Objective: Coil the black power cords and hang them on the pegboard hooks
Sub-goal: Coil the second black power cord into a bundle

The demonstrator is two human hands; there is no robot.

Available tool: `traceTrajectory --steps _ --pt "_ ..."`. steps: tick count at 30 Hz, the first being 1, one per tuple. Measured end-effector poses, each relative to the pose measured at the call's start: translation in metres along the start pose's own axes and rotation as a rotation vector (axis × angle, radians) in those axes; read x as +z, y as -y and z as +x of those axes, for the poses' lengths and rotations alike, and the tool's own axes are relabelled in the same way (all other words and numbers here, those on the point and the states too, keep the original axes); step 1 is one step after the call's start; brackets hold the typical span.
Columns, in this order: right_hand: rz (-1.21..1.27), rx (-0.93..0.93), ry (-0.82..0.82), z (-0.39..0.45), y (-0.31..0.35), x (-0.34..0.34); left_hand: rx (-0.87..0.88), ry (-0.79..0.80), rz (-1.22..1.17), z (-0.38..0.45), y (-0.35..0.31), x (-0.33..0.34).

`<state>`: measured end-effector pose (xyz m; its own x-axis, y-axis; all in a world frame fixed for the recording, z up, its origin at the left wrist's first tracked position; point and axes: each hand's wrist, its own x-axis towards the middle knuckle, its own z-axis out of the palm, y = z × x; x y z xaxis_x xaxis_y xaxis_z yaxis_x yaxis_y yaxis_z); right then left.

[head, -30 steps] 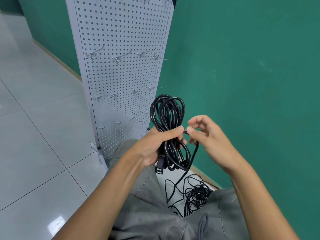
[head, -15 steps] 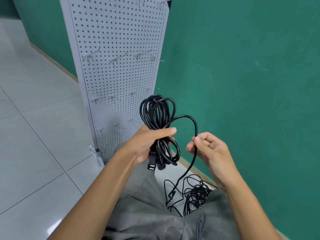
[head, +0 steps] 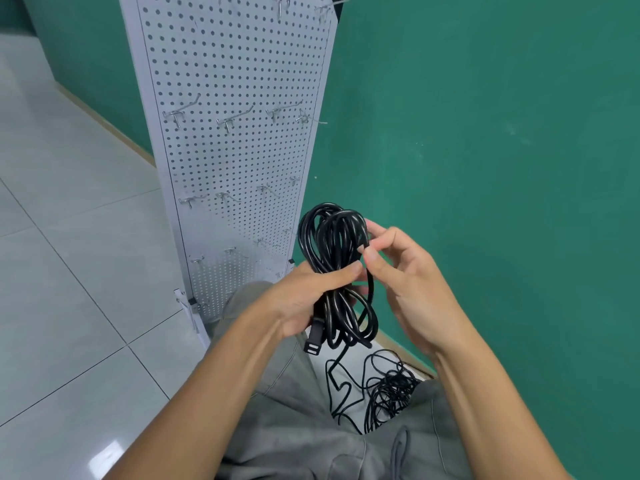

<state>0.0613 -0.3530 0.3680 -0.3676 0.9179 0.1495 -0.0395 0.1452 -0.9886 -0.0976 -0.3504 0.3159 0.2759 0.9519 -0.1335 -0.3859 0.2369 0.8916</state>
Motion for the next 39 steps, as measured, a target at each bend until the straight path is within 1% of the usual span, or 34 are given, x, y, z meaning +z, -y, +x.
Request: traceTrajectory --steps 3,5,8,11,14,18,21,23,25,27,29,31,33,35,39 --pt "-0.111 -0.027 0.051 -0.003 0.008 -0.007 -0.027 0.014 -0.047 0.001 0.002 -0.001" --pt "-0.136 -0.017 0.037 -0.003 0.01 -0.013 -0.032 0.019 -0.047 0.0 0.001 0.0" --pt "-0.152 0.002 0.012 0.001 0.008 -0.015 -0.027 0.071 -0.027 -0.003 -0.001 0.006" --pt "-0.055 0.05 -0.076 0.008 0.004 -0.01 -0.018 0.11 -0.025 -0.005 -0.001 0.013" --pt "0.03 0.1 -0.181 0.011 0.001 -0.004 0.0 0.112 0.006 -0.005 -0.001 0.011" --pt "0.026 0.113 -0.278 0.016 -0.004 0.001 -0.001 0.09 0.088 -0.006 -0.004 0.006" --pt "-0.026 0.112 -0.303 0.02 -0.008 0.005 0.034 0.034 0.064 -0.006 -0.004 0.011" --pt "-0.04 0.114 -0.268 0.022 -0.015 0.004 0.049 -0.006 0.045 -0.006 -0.005 0.014" --pt "-0.027 0.145 -0.188 0.021 -0.027 0.001 0.08 -0.049 0.056 -0.006 -0.007 0.014" --pt "-0.032 0.224 -0.072 0.016 -0.047 -0.004 0.104 -0.093 0.035 -0.006 -0.011 0.011" --pt "-0.035 0.344 0.056 0.008 -0.069 -0.008 0.102 -0.16 -0.048 -0.005 -0.018 0.003" --pt "-0.097 0.449 0.138 0.0 -0.088 -0.009 0.113 -0.226 -0.131 -0.004 -0.023 -0.006" --pt "-0.212 0.489 0.18 -0.007 -0.1 -0.012 0.152 -0.29 -0.202 -0.002 -0.027 -0.016" --pt "-0.276 0.482 0.182 -0.013 -0.107 -0.019 0.181 -0.354 -0.257 -0.004 -0.032 -0.025" --pt "-0.253 0.382 0.145 -0.019 -0.104 -0.031 0.231 -0.491 -0.14 -0.005 -0.036 -0.046"
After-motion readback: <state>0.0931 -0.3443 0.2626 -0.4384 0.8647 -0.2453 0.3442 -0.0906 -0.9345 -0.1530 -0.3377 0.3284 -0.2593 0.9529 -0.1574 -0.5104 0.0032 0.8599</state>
